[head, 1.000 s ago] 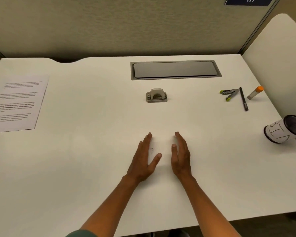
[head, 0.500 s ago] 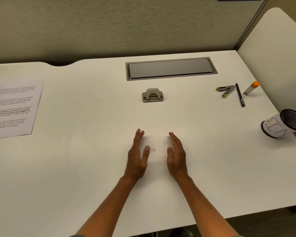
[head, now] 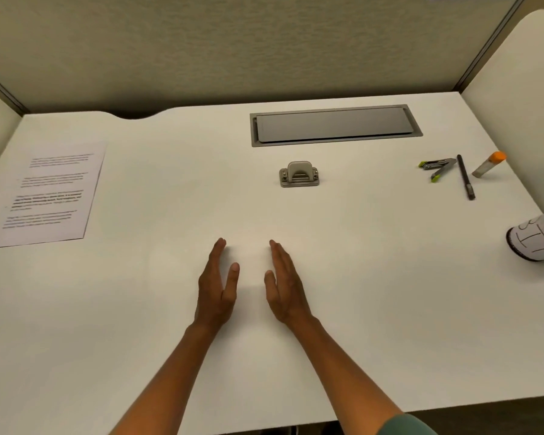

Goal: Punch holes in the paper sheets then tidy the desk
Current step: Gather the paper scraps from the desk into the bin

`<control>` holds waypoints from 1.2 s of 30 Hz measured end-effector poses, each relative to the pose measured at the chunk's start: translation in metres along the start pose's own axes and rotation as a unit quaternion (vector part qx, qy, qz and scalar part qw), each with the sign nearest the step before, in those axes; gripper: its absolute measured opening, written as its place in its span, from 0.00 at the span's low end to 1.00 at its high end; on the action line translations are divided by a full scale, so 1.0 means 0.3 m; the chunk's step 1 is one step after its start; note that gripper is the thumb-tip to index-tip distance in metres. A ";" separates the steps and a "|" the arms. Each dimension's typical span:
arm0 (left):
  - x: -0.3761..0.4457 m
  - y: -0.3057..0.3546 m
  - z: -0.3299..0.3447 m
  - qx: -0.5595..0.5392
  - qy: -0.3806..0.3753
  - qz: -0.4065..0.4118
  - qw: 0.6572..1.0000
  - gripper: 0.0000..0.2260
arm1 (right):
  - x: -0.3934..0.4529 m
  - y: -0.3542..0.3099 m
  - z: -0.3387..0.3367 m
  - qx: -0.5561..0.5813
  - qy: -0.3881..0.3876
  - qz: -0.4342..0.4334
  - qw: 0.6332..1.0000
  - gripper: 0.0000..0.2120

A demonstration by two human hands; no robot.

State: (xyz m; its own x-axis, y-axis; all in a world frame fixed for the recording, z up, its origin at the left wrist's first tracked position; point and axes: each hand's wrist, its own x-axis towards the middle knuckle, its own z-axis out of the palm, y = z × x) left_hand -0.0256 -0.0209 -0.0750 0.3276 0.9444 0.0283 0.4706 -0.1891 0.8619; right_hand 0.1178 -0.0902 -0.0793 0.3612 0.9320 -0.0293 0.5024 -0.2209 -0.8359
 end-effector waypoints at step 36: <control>0.032 0.055 0.197 0.076 -0.116 0.167 0.976 0.05 | 0.082 0.137 -0.273 -0.179 -0.073 -0.056 0.979 0.09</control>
State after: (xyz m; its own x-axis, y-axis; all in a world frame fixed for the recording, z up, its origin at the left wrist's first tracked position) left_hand 0.0338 -0.0307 -0.0904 0.6514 0.7407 0.1644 0.4165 -0.5302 0.7386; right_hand 0.2116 -0.0999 -0.0696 0.1840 0.9817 -0.0484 0.7858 -0.1765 -0.5927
